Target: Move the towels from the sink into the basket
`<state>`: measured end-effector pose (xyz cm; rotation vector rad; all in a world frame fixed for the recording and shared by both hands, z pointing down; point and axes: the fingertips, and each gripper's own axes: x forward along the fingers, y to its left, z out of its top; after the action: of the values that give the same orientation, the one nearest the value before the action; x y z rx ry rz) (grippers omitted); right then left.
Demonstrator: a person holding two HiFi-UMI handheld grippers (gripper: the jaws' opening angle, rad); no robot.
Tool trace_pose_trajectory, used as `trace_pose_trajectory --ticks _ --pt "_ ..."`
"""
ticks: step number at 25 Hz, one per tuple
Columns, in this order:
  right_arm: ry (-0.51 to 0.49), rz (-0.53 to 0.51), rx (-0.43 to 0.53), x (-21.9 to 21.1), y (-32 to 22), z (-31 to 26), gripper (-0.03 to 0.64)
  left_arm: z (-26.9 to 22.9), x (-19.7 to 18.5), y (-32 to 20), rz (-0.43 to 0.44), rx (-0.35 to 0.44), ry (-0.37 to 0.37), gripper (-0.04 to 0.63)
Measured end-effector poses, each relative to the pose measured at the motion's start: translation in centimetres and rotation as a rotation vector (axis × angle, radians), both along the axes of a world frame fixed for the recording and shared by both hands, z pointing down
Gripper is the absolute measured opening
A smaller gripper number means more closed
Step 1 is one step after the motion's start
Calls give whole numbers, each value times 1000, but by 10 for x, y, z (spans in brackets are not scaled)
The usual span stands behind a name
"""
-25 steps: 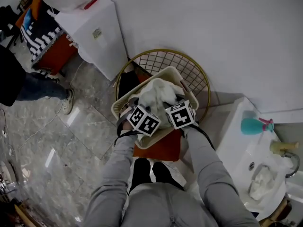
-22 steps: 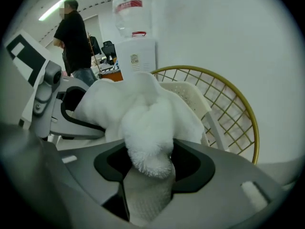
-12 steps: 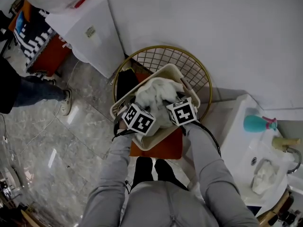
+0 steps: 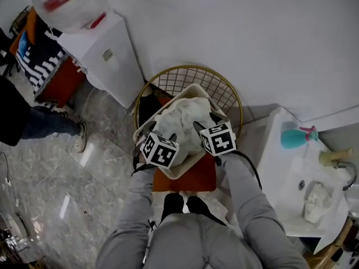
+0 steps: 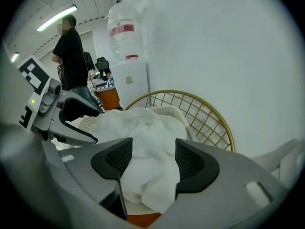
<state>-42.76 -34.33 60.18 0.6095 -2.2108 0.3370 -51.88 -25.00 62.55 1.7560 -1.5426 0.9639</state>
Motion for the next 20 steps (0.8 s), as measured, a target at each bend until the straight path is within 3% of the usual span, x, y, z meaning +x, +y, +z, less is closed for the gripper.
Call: trace_pose_trajectory --ticks 9,14,20 --pt "-233 227 94 40 19 -79 261 -80 -9 22 -73 225 44 373" --pt "-326 337 197 74 28 -126 261 -117 10 19 -26 327 37 373" --pt "-391 430 322 131 48 -176 261 -152 59 19 41 433 39 373"
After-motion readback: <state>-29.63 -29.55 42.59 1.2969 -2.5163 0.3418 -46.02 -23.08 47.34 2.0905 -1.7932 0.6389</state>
